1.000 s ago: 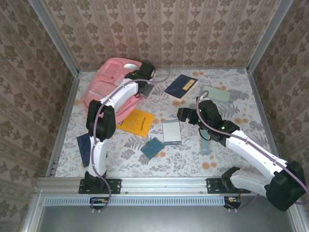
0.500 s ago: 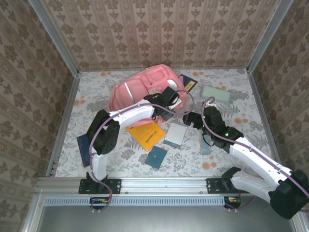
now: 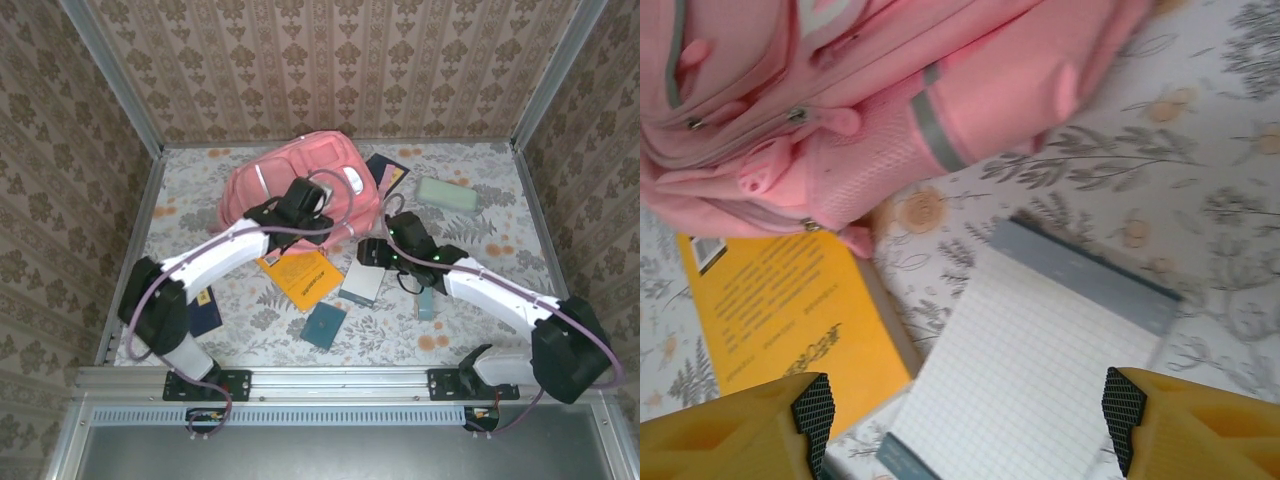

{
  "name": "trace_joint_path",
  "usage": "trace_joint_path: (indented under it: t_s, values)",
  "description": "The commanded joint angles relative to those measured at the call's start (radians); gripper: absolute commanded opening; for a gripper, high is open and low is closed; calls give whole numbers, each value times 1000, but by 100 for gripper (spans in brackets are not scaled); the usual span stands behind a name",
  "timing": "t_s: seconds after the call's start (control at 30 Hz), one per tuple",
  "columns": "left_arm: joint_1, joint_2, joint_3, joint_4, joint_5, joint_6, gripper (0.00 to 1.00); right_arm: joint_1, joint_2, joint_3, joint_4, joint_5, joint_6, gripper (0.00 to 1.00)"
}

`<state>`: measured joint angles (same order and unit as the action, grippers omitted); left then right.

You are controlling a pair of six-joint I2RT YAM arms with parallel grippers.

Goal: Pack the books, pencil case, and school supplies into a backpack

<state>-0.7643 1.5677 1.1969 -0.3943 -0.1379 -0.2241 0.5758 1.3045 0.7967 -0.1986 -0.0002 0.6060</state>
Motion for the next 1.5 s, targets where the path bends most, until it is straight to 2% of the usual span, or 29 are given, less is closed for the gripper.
trace_joint_path:
  t_s: [0.0, 0.13, 0.2, 0.27, 0.5, 0.77, 0.8, 0.97, 1.13, 1.33, 1.47]
  values:
    - [-3, -68, -149, 69, -4, -146, 48, 23, 60, 63, 52, -60, 24, 74]
    - [-5, -147, -302, 131, -27, -209, 45, 26, 179, 122, 115, -134, 152, 62]
    - [-6, -168, -346, 155, -42, -225, 45, 27, 243, 151, 140, -147, 233, 54]
    - [-8, -179, -372, 166, -59, -240, 46, 27, 304, 177, 172, -158, 308, 50]
    - [-17, -193, -415, 211, -64, -253, 46, 26, 475, 264, 216, -116, 494, 55]
    - [-23, -193, -425, 230, -58, -238, 46, 0, 599, 305, 371, -165, 627, 51]
    - [-24, -194, -424, 233, -56, -235, 46, -4, 609, 313, 374, -172, 632, 47]
    - [-22, -188, -418, 240, -54, -229, 42, -11, 616, 338, 408, -220, 663, 1]
    - [-6, -172, -414, 279, 8, -239, 33, -10, 578, 353, 424, -248, 724, 0]
    - [44, -164, -443, 389, 115, -288, 33, -10, 549, 366, 424, -260, 820, 0]
    - [65, -154, -439, 418, 135, -297, 33, -8, 533, 382, 416, -267, 868, 0]
